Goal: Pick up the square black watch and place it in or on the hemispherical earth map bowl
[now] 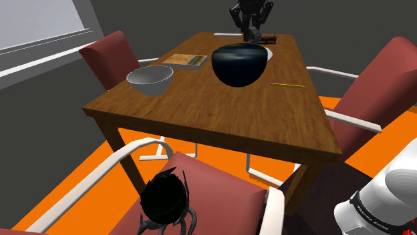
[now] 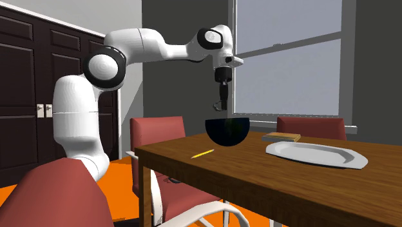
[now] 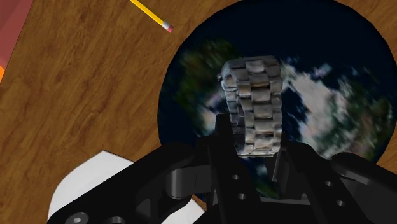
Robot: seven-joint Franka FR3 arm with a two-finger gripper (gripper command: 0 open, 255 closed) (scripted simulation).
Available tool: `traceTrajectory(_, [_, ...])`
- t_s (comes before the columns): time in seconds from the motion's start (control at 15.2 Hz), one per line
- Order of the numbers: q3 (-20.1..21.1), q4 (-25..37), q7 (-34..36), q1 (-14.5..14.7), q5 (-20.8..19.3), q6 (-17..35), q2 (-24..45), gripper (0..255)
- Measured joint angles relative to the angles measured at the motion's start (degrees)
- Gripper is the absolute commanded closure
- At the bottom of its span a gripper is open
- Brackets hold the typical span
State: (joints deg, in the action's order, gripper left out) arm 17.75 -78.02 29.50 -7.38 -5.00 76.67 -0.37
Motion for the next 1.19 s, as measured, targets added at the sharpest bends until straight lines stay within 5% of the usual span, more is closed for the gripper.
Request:
traceTrajectory(0.33, [0.0, -0.5, -0.1, 0.0, 0.1, 0.4, -0.2, 255])
traceTrajectory(0.4, [0.0, -0.5, -0.1, 0.0, 0.1, 0.4, -0.2, 0])
traceTrajectory(0.79, [-0.1, -0.5, -0.1, 0.0, 0.1, 0.4, -0.2, 0])
traceTrajectory(1.19, [1.2, 15.0, 1.0, 1.5, -2.4, -9.2, 6.2, 0])
